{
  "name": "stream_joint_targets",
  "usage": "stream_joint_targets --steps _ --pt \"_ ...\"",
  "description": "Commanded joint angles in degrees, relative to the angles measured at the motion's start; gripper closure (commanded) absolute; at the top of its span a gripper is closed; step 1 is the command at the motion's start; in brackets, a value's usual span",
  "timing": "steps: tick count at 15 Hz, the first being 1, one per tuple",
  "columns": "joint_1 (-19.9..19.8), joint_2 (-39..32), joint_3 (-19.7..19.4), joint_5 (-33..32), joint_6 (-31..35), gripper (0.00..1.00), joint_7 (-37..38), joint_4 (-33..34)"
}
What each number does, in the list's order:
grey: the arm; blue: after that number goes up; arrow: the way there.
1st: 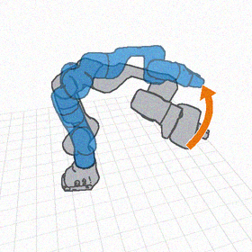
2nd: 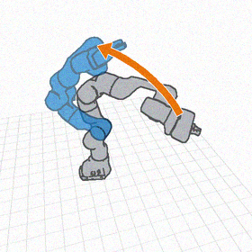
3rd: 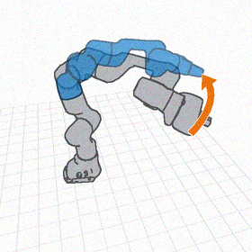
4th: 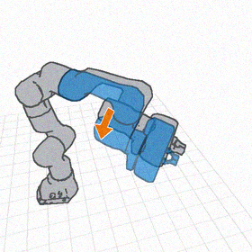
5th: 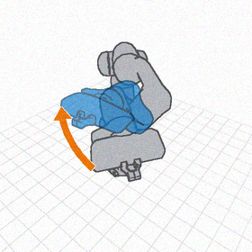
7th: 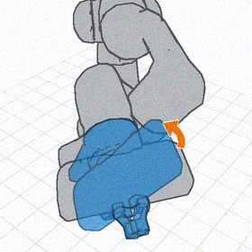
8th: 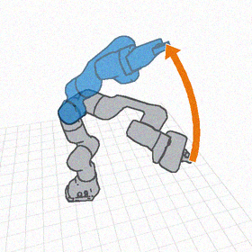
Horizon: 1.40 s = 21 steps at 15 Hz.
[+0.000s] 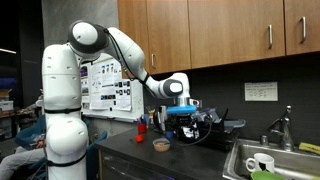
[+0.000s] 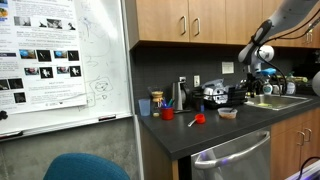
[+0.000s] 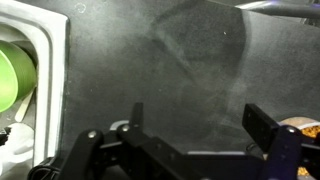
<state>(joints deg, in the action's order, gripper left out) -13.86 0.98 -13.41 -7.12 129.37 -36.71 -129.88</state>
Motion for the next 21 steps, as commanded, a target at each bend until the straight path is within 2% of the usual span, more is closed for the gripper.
stream_joint_targets --steps 1,9,11,21 --pt "0.2 0.0 -0.2 0.0 -0.1 0.00 0.0 0.1" --pt "0.3 0.1 -0.1 -0.4 -0.3 0.00 0.4 -0.1" --pt "0.6 1.0 0.2 0.3 -0.3 0.00 -2.1 -1.4" --pt "2.2 3.6 1.1 -4.4 3.9 0.00 -15.7 -6.4"
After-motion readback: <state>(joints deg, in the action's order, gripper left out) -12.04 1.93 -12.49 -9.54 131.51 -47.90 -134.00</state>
